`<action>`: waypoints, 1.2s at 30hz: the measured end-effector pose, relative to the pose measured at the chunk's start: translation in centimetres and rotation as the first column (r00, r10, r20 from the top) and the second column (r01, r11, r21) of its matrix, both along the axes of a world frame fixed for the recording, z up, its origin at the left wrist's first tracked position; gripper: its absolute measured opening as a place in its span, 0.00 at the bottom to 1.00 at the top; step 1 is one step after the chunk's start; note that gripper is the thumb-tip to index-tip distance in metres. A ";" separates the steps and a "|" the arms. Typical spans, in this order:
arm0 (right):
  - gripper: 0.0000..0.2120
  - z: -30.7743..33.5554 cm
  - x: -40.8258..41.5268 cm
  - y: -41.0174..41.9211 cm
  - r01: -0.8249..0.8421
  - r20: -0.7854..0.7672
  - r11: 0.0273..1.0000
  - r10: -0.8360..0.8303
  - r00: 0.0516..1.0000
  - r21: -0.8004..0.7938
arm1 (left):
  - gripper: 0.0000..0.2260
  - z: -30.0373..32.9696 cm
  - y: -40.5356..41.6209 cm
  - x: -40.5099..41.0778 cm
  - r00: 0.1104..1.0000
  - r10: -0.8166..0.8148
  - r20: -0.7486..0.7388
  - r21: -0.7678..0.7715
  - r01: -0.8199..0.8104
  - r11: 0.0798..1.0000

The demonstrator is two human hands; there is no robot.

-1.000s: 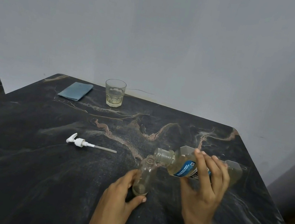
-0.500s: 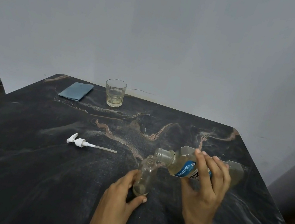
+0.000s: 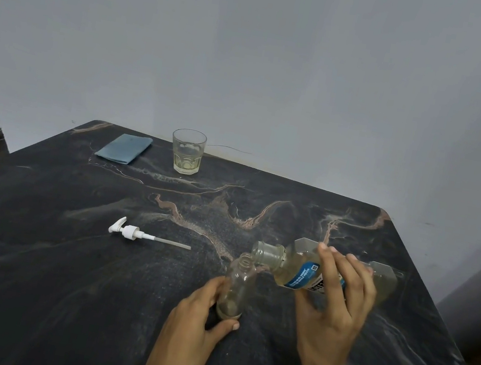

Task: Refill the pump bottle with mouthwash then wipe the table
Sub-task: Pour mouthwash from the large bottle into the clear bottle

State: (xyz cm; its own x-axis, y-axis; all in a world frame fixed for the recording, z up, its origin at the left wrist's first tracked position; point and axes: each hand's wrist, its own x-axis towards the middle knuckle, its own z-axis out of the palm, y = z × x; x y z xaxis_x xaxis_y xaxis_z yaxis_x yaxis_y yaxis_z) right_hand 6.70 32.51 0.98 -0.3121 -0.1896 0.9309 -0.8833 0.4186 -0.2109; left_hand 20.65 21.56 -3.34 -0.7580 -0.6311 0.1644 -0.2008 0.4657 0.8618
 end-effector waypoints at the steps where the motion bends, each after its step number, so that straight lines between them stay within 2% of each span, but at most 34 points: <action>1: 0.40 0.0 0.0 0.0 -0.001 0.001 1.000 0.001 1.000 0.000 | 0.26 -0.1 0.0 0.0 1.000 0.001 0.000 0.002 -0.001 1.000; 36: 0.40 0.0 0.1 0.0 0.005 -0.009 1.000 -0.005 1.000 -0.005 | 0.26 0.0 0.0 0.0 1.000 0.000 0.019 0.005 0.000 1.000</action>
State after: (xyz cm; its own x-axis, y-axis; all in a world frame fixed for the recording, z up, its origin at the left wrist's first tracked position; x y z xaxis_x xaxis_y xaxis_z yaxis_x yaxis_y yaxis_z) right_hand 6.75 32.52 0.96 -0.3045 -0.1839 0.9346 -0.8831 0.4221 -0.2046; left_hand 20.61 21.53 -3.29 -0.7607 -0.6322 0.1471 -0.2170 0.4614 0.8602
